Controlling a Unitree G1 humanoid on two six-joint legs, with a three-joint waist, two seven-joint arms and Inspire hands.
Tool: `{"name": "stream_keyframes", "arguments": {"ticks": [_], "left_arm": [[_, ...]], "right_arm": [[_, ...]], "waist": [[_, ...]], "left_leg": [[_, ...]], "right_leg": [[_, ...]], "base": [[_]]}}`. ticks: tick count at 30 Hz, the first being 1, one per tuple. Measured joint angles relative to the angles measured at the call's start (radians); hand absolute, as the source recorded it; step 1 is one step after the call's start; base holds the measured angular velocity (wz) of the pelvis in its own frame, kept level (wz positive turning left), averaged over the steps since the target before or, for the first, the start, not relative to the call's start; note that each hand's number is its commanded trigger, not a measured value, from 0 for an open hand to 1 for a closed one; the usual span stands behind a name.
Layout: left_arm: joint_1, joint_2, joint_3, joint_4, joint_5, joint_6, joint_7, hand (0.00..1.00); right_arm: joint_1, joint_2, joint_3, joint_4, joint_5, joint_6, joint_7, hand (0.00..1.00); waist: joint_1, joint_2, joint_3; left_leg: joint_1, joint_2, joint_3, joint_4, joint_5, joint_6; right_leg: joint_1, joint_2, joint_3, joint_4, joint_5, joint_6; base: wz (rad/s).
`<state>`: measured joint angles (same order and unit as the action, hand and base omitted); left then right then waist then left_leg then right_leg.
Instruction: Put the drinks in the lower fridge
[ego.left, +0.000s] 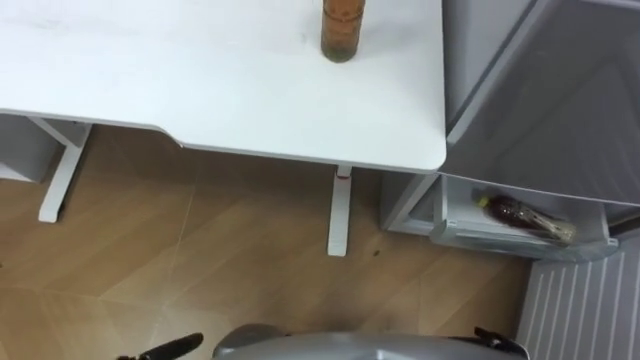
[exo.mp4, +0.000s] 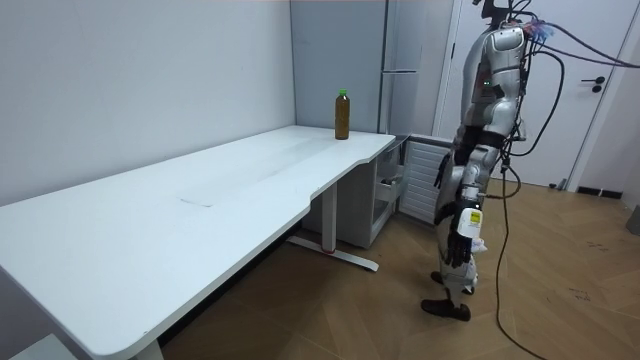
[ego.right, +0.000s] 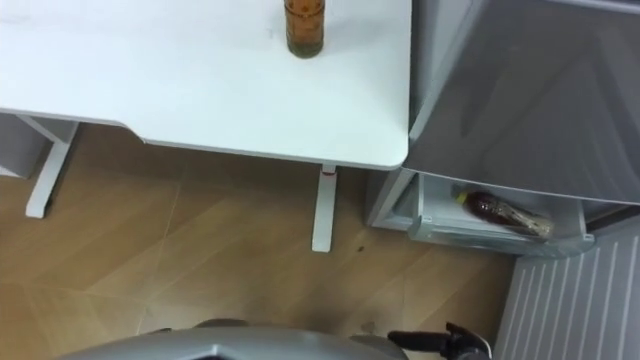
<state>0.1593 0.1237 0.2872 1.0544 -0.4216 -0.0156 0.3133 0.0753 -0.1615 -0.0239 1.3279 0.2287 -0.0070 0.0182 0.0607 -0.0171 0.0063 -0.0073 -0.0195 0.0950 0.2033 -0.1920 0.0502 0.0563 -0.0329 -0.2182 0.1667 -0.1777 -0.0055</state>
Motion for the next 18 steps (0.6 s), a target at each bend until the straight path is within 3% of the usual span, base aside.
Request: {"name": "stream_keyframes", "arguments": {"ticks": [2,7,13,16,18], "left_arm": [[-0.019,-0.003,0.020,-0.045,0.000,-0.036,0.065,0.00],[-0.024,-0.021,0.039,-0.299,0.023,-0.124,0.249,0.00],[-0.020,-0.030,0.003,-0.626,0.184,-0.180,0.426,0.00],[-0.017,-0.030,-0.033,-0.770,0.264,-0.210,0.453,0.00],[-0.008,-0.030,-0.048,-0.864,0.276,-0.211,0.451,0.00]], "right_arm": [[-0.003,0.000,0.000,0.000,-0.002,-0.012,-0.014,0.00],[0.000,0.007,0.002,0.004,-0.002,-0.030,-0.029,0.00],[0.002,0.014,0.001,0.003,-0.005,-0.049,-0.029,0.00],[0.004,0.014,0.001,0.001,-0.005,-0.058,-0.017,0.00],[0.005,0.014,0.002,0.001,-0.001,-0.063,-0.005,0.00]], "waist": [[0.003,0.002,-0.0015],[-0.001,0.001,-0.0037],[-0.007,-0.004,-0.0059],[-0.009,-0.006,-0.0065],[-0.018,-0.007,-0.0060]], "left_leg": [[0.001,0.000,0.000,0.001,0.001,-0.001],[0.013,-0.002,0.000,-0.003,0.001,-0.001],[0.010,-0.009,-0.007,0.001,0.001,-0.001],[0.012,-0.010,-0.016,-0.004,0.001,-0.001],[0.016,-0.012,-0.019,-0.003,0.001,-0.001]], "right_leg": [[0.002,0.000,0.002,0.001,0.000,0.000],[0.012,0.000,0.014,-0.002,0.000,0.000],[0.015,0.000,0.011,-0.009,0.000,0.000],[0.018,0.000,0.010,-0.014,0.000,0.000],[0.026,0.001,0.008,-0.017,0.000,0.000]], "base": [[-0.02],[-0.02],[0.01],[0.01],[0.04]]}}
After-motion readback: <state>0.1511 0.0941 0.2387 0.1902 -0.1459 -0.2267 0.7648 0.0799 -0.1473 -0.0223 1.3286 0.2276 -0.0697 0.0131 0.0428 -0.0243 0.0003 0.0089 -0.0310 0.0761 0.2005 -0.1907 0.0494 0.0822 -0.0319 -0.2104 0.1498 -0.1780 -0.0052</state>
